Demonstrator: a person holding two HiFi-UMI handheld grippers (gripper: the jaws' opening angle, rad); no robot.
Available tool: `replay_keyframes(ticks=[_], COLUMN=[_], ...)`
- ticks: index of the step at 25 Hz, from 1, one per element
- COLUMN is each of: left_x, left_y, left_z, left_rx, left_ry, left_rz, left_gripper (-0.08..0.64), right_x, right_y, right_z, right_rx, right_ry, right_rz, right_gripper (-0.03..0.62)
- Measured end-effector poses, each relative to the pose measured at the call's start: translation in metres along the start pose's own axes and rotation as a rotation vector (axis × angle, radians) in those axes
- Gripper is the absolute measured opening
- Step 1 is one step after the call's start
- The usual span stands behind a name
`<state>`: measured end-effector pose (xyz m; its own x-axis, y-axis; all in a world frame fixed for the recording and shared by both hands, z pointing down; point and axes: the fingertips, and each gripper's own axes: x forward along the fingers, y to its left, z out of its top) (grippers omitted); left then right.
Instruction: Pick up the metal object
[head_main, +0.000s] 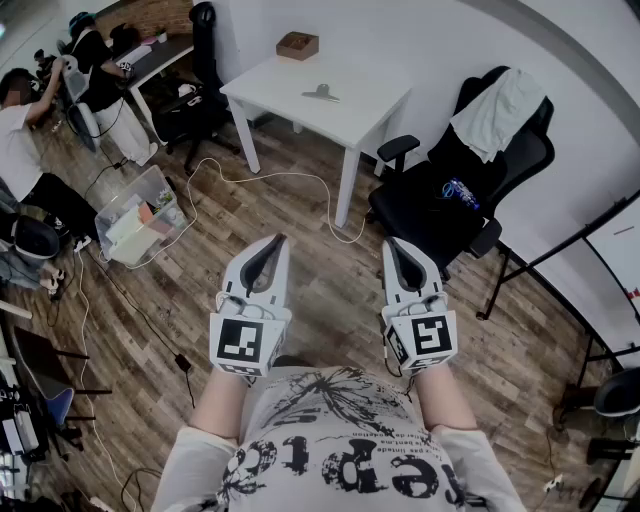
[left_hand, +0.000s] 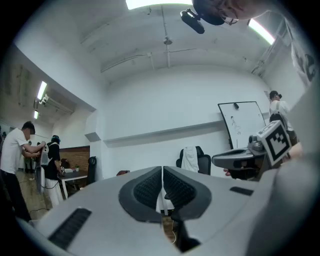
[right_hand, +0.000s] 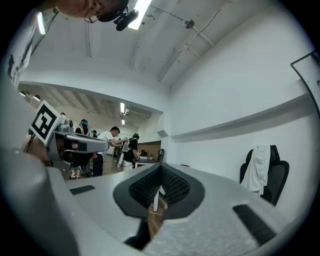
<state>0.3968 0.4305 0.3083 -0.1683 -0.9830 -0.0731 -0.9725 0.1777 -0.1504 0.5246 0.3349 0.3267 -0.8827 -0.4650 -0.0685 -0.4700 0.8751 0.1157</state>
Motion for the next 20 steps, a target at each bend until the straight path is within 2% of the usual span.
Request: replay_keyframes(ticks=[9, 14, 20], left_x=[0.012, 0.023, 0.044], left_y=[-0.004, -0.012, 0.009], left_z=[-0.005, -0.014, -0.027], left_rx=[-0.013, -0.045, -0.037], left_ry=[0.022, 0.081, 0.040], left_rz=[0.004, -0.007, 0.008], left_gripper=[0.012, 0.012, 0.012], right_x=[0.008, 0.015, 0.043], right_y=[-0.012, -0.029, -0.030], right_z=[-0.006, -0.020, -0.033], right_rx=[0.018, 0.071, 0.071], right_ry=[0.006, 0.017, 0.036], right_rz=[0.006, -0.023, -0.018], right_gripper=[-0.009, -0.009, -0.008])
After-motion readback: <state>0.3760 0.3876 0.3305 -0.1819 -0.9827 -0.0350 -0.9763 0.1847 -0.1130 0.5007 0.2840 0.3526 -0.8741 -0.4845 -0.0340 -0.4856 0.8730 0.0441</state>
